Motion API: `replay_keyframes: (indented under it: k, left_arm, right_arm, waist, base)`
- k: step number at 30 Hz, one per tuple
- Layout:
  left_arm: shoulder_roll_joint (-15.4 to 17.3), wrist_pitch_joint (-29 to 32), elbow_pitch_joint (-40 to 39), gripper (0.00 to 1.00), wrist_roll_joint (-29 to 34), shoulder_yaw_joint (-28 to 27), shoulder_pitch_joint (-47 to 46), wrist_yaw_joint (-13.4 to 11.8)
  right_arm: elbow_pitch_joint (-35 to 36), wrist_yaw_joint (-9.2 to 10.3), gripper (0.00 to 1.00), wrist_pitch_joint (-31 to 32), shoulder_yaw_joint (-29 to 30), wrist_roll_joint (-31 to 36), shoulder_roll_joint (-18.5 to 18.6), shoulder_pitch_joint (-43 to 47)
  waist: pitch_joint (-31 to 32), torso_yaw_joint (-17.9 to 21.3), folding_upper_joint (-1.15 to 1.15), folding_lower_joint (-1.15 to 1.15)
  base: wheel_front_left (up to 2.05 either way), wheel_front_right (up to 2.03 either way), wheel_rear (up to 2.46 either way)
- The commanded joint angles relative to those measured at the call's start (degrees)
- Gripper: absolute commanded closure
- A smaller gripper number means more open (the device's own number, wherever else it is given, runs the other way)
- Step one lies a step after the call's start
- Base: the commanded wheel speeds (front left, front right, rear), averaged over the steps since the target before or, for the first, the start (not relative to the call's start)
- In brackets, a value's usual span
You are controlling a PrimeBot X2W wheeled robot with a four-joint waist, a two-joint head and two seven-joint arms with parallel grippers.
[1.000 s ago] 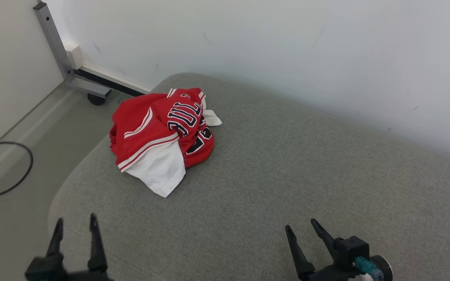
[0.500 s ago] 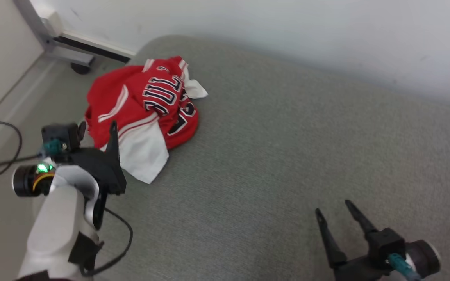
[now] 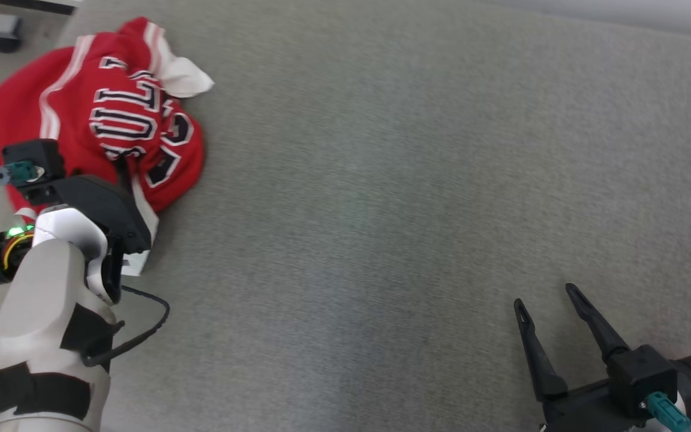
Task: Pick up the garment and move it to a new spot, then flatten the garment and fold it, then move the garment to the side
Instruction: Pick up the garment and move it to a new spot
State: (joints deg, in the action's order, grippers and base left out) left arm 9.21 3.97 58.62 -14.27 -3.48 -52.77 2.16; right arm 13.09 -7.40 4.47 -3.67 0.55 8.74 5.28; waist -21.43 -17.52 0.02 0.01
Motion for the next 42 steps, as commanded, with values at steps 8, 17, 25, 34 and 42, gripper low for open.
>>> replay_keyframes:
  k: [8, 17, 25, 34, 42]
  left_arm:
    - [2.0, -0.8, 2.5, 1.0, 0.2, 0.7, -1.7, -0.4]
    - [8.0, -2.2, -1.7, 1.0, 1.0, 1.6, -4.2, 1.2]
    - [10.8, -1.7, -11.4, 1.0, 2.2, 4.7, -4.9, 3.5]
    - [6.6, 1.1, -28.3, 1.0, -3.9, 8.2, -4.0, 5.1]
    - [1.8, 4.1, -39.4, 1.0, -8.5, 10.9, -1.8, 5.2]
  right_arm:
    - [-2.1, -0.17, 0.0, -1.6, -1.7, -1.4, -1.4, -1.9]
    - [-10.4, -0.17, 0.0, -6.1, -4.2, -4.0, -4.6, -4.2]
    - [-18.3, -0.17, 0.0, -11.4, -3.1, -7.4, -5.9, -4.5]
    - [-21.4, -0.17, 0.0, -13.3, -1.4, -9.4, -5.9, -4.6]
    - [-21.3, -0.17, 0.0, -12.9, -0.6, -8.6, -5.9, -5.3]
  waist:
    - [-0.6, 3.6, -0.02, -0.01]
    - [9.4, 3.6, -0.02, -0.01]
    - [20.4, 6.1, -0.02, -0.01]
    - [25.4, 14.4, -0.02, -0.01]
    - [25.5, 23.9, -0.02, -0.01]
  base:
    - [0.0, 0.0, 0.0]
    - [0.0, 0.0, 0.0]
    - [0.0, 0.0, 0.0]
    - [0.0, 0.0, 0.0]
    - [0.0, 0.0, 0.0]
